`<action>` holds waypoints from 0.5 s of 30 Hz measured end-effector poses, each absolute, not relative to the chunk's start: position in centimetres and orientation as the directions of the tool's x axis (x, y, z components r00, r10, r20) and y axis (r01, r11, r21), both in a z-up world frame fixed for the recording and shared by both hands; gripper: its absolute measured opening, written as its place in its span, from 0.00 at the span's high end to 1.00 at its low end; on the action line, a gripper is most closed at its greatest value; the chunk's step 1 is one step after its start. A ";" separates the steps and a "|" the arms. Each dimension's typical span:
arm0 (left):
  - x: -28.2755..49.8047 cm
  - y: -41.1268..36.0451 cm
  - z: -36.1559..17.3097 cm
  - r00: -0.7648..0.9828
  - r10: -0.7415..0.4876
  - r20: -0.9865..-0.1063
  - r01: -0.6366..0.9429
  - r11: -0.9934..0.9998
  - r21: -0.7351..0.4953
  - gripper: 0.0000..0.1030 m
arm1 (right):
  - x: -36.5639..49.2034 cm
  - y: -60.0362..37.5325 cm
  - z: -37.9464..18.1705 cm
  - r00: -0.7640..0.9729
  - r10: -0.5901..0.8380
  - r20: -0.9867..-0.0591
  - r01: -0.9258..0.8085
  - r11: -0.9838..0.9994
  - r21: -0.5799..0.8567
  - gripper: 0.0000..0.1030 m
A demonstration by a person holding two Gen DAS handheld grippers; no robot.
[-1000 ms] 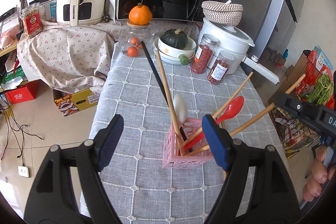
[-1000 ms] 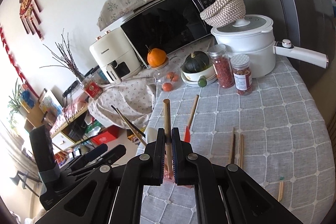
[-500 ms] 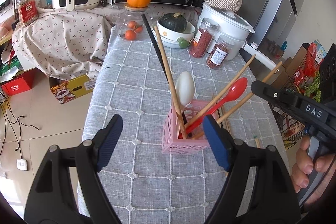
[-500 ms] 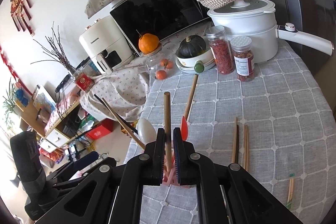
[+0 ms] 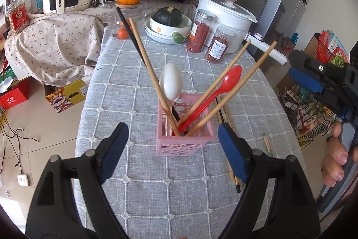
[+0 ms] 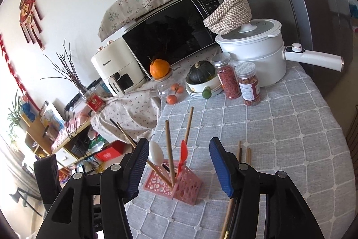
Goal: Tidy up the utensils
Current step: 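Grasp a pair of wooden chopsticks with the left tool while the right tool grasps the green-labelled chopstick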
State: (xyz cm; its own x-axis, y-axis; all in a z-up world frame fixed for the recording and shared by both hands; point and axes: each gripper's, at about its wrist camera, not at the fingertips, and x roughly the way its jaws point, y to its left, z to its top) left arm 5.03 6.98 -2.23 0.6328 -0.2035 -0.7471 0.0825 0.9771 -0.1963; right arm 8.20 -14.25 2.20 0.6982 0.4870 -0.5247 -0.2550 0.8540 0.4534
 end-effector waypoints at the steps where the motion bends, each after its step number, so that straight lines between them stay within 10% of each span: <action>1: 5.0 6.7 -2.3 0.629 -0.207 -0.750 0.088 0.977 -0.196 0.20 | 8.1 -14.8 2.1 0.700 0.477 -0.531 -0.249 0.861 0.444 0.42; 15: 4.7 0.0 -3.7 0.573 -0.233 -0.786 0.207 0.969 -0.136 0.20 | 7.0 -22.1 -0.9 0.664 0.303 -0.683 -0.085 0.939 0.333 0.33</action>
